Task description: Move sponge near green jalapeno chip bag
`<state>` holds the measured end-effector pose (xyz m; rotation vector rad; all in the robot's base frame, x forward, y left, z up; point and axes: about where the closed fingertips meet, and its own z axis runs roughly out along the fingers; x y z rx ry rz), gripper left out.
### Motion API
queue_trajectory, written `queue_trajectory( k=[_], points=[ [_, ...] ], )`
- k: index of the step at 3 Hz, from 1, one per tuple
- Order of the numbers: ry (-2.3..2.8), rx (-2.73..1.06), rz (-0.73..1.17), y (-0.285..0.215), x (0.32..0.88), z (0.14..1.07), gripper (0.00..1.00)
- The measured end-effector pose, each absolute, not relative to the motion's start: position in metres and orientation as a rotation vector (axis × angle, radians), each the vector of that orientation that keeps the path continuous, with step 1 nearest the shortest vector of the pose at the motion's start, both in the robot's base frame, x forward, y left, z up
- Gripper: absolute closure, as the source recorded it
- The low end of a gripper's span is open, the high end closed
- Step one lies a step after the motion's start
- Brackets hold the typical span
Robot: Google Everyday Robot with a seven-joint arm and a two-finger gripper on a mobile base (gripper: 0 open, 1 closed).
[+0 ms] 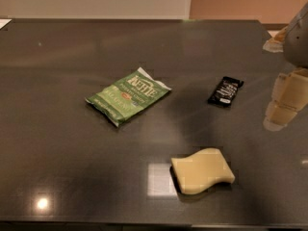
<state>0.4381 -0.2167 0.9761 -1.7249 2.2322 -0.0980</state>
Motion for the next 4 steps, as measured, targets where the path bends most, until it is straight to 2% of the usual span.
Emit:
queue_trajectory(
  k=[2, 4],
  points=[
    [2.22, -1.764, -0.092, -0.213, 0.437, 0.977, 0.0],
    [2.113, -1.948, 0.03, -0.181, 0.408, 0.951, 0.0]
  ],
)
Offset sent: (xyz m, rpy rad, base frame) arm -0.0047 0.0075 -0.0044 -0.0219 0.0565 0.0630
